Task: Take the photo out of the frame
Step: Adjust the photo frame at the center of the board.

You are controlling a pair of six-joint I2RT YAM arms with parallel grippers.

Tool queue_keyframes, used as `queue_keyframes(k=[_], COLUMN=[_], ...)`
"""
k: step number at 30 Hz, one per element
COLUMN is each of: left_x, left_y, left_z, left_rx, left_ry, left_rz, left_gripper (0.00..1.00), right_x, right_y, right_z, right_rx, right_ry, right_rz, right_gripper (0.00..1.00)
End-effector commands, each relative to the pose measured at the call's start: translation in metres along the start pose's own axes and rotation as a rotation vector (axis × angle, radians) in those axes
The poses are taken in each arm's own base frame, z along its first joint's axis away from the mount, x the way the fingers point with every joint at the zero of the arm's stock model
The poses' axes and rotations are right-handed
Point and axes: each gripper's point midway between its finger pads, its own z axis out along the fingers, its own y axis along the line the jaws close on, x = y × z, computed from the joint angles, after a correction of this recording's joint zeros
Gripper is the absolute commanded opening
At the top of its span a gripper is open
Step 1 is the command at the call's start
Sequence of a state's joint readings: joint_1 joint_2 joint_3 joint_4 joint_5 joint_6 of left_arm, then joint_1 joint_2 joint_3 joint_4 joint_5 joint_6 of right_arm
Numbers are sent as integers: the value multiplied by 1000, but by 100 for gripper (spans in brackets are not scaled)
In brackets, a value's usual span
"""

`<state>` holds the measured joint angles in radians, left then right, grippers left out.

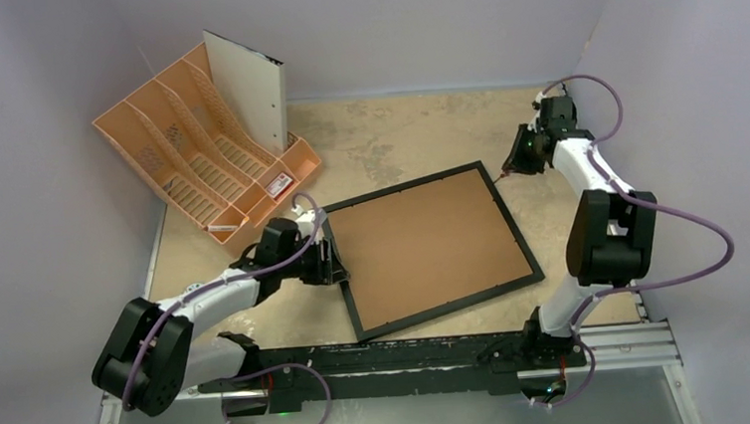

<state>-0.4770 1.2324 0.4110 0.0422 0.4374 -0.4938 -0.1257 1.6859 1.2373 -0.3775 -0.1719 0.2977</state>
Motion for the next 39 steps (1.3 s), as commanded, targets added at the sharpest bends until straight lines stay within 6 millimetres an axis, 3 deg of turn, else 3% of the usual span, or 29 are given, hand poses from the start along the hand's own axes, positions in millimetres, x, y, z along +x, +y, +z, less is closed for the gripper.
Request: queue_keyframes(k=[1,9,14,18,22,28,34,39], left_x=[-6,17,8,-17,-49,-124,-194,-223], left_y=[-38,-51,-38,-32,-46,-74,-67,-55], left_z=[-9,-12,-24,-40,-46,-36,-6,40], left_rx=[178,169,21,-95,-109,-72,-52,-4], left_ry=[-46,-35,-79,-122,-150,-164,-174,-102], left_rz=[-13,-27,5,81,175,350,421,511], left_gripper=[45,46,50,55,59,62,62,61], right_x=[5,-9,-33,-37,-22,14,69,112], right_y=[47,47,9,-30,-45,-47,-69,-82], right_z=[-2,1,-22,-53,-82,-111,-137,-152], right_rx=[-170,-142,11,96,156,181,301,367], right_ry=[93,87,-29,-116,-176,-201,-198,-191], right_rz=[-15,-22,81,173,204,299,364,412], right_gripper=[0,0,0,0,0,0,0,0])
